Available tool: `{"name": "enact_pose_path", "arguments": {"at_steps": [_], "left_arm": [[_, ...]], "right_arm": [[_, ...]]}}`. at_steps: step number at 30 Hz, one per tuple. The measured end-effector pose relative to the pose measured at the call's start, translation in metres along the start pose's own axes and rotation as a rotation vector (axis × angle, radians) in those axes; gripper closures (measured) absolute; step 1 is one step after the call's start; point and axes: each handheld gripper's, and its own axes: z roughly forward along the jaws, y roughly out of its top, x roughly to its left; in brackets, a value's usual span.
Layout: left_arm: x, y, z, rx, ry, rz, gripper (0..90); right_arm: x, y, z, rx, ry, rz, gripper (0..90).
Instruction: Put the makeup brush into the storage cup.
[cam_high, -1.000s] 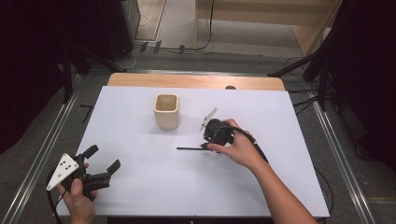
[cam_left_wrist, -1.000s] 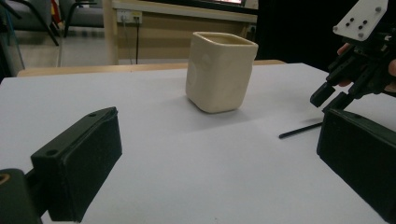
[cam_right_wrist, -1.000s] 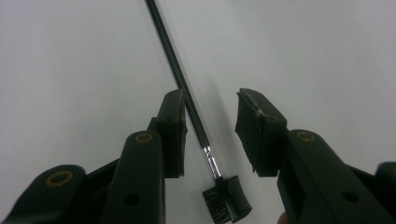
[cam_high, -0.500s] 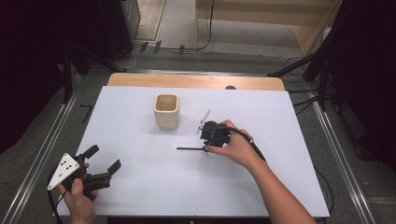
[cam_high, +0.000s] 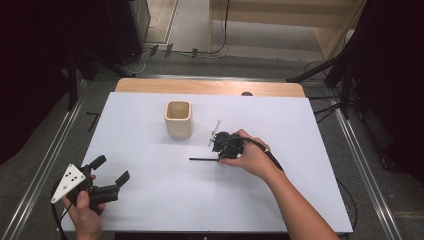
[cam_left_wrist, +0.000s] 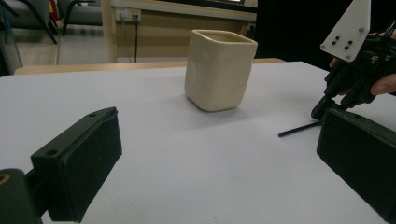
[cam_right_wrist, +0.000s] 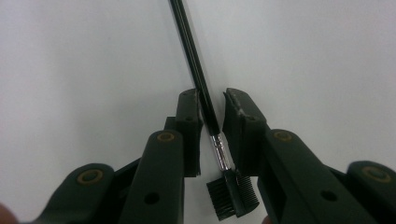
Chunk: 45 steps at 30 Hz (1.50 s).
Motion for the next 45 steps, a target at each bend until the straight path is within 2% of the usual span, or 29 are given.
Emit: {"name": "enact_pose_path", "arguments": {"at_steps": [7, 10, 13, 17, 21, 24, 26, 27, 29, 30, 33, 34, 36, 37, 38, 39, 40, 42, 45], "left_arm": [[0.000, 0.000, 0.000, 0.003, 0.000, 0.004, 0.2], [-0.001, 0.000, 0.001, 0.005, -0.002, 0.006, 0.2], [-0.002, 0.000, 0.002, 0.006, -0.002, 0.004, 0.2], [-0.003, 0.000, 0.002, 0.008, -0.006, 0.008, 0.2], [-0.004, 0.000, 0.003, 0.010, -0.008, 0.009, 0.2], [-0.004, 0.000, 0.003, 0.010, -0.011, 0.010, 0.2], [-0.004, 0.000, 0.003, 0.009, -0.011, 0.008, 0.2], [-0.005, 0.000, 0.003, 0.009, -0.010, 0.007, 0.2], [-0.005, 0.000, 0.005, 0.009, -0.013, 0.005, 0.2], [-0.007, 0.000, 0.006, 0.008, -0.018, 0.003, 0.2], [-0.011, 0.001, 0.010, 0.009, -0.030, 0.006, 0.2], [-0.011, 0.001, 0.010, 0.009, -0.030, 0.006, 0.2], [-0.016, 0.003, 0.013, 0.013, -0.034, 0.018, 0.2], [-0.019, 0.005, 0.015, 0.013, -0.043, 0.027, 0.2], [-0.023, 0.008, 0.019, 0.018, -0.054, 0.047, 0.2], [-0.023, 0.008, 0.019, 0.018, -0.054, 0.047, 0.2], [-0.027, 0.010, 0.023, 0.013, -0.068, 0.045, 0.2], [-0.030, 0.012, 0.028, 0.010, -0.083, 0.041, 0.2], [-0.033, 0.015, 0.034, 0.018, -0.094, 0.054, 0.2]], "right_arm": [[0.000, -0.001, 0.001, 0.011, 0.015, -0.012, 80.8], [0.001, 0.000, 0.001, 0.017, 0.010, -0.021, 82.5], [0.005, 0.002, 0.002, 0.020, -0.015, -0.054, 87.0], [0.008, 0.003, 0.002, 0.030, -0.033, -0.015, 87.3], [0.010, 0.001, 0.002, 0.019, -0.049, -0.007, 87.4], [0.009, -0.006, 0.001, -0.026, -0.042, 0.025, 87.4], [0.009, -0.008, 0.000, -0.031, -0.048, 0.035, 87.4], [0.007, -0.014, -0.003, -0.067, -0.049, 0.044, 87.4], [0.007, -0.017, -0.005, -0.088, -0.044, 0.054, 87.4], [0.007, -0.024, -0.011, -0.134, -0.049, 0.067, 87.4], [0.010, -0.035, -0.021, -0.190, -0.050, 0.088, 87.4], [0.010, -0.035, -0.021, -0.190, -0.050, 0.088, 87.4], [0.014, -0.042, -0.026, -0.219, -0.059, 0.094, 87.5], [0.015, -0.049, -0.031, -0.251, -0.065, 0.093, 87.4], [0.016, -0.052, -0.033, -0.257, -0.061, 0.099, 87.4], [0.016, -0.052, -0.033, -0.257, -0.061, 0.099, 87.4], [0.018, -0.060, -0.038, -0.286, -0.064, 0.123, 87.4], [0.020, -0.067, -0.042, -0.314, -0.065, 0.135, 87.4], [0.022, -0.075, -0.048, -0.340, -0.081, 0.148, 87.4]]}}
